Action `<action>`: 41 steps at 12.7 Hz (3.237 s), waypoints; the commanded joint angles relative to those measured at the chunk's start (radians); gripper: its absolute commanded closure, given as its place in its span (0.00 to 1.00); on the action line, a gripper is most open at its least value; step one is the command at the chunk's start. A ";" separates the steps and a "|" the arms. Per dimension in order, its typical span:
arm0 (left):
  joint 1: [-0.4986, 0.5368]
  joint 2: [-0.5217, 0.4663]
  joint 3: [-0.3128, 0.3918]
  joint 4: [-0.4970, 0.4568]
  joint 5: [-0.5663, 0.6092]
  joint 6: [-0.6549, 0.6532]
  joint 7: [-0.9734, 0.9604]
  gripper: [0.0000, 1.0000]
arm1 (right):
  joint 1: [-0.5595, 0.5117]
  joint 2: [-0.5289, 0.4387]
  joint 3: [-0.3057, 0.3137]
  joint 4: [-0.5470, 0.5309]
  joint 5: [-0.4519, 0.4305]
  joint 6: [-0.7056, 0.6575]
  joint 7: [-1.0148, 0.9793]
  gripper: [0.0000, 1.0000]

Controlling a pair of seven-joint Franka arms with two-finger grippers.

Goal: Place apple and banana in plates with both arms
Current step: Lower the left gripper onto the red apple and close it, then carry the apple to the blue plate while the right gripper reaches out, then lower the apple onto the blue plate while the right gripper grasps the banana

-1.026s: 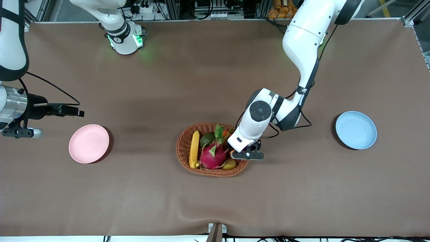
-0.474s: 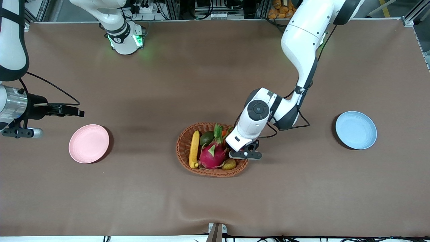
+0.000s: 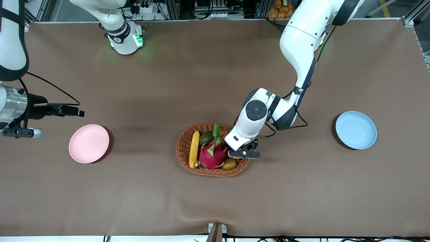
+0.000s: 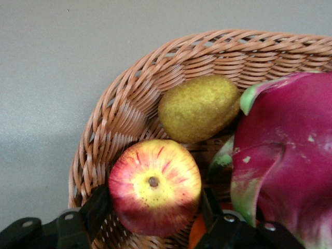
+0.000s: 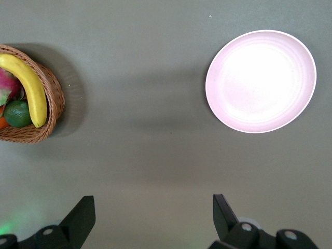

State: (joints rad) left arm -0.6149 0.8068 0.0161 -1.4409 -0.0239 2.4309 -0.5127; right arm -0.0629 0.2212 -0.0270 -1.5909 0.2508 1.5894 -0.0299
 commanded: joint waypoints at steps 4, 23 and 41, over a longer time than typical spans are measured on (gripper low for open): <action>0.003 -0.004 0.004 0.016 0.032 0.010 -0.013 0.67 | -0.002 -0.002 -0.001 -0.003 0.016 0.001 -0.010 0.00; 0.457 -0.527 -0.007 -0.380 0.024 -0.359 0.675 0.76 | 0.311 0.213 -0.001 0.081 0.018 0.467 0.100 0.00; 0.882 -0.399 -0.007 -0.595 0.027 -0.062 1.303 0.63 | 0.613 0.584 -0.007 0.146 0.001 1.210 0.258 0.00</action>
State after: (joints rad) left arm 0.2501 0.4000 0.0225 -2.0329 -0.0032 2.3538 0.7701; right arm 0.5191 0.7551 -0.0214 -1.4927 0.2539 2.7609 0.1836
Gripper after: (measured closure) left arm 0.295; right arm 0.000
